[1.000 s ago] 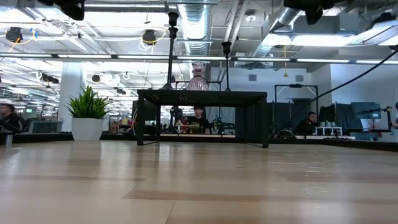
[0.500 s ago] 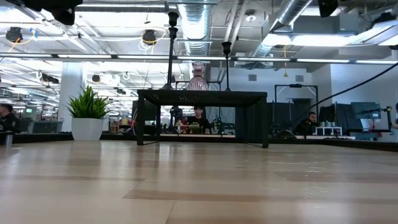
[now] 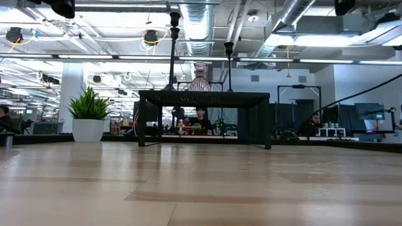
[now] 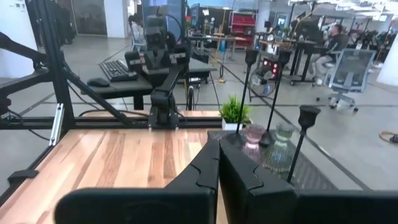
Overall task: Pick & Place candle stick holders
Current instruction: Return to Home Position
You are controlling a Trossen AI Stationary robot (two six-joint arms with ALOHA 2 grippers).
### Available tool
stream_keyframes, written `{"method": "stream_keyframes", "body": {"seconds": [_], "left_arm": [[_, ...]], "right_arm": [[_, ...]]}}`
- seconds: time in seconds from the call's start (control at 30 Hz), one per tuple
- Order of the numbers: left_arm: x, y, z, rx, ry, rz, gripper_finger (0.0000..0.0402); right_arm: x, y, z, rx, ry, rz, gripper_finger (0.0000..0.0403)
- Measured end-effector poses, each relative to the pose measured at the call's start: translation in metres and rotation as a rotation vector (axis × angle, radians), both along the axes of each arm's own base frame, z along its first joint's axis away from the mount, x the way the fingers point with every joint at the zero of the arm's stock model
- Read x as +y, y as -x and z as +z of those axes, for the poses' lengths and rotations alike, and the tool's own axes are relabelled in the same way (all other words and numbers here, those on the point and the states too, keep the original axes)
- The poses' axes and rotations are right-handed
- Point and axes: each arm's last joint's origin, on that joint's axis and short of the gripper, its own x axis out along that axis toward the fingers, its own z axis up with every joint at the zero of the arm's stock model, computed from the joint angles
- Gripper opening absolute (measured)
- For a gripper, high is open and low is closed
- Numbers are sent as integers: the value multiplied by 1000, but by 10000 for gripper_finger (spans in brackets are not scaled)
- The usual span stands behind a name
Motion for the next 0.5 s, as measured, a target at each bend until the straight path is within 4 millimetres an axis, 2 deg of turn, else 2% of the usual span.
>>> {"method": "stream_keyframes", "body": {"seconds": [0.2, 0.5], "left_arm": [[-6, -3, -6, 16, 0, -159, 7], [-14, -27, -38, -12, 44, -168, 6]], "right_arm": [[2, 11, -5, 30, -32, -2, 0], [5, 26, -6, -4, -27, -2, 0]]}}
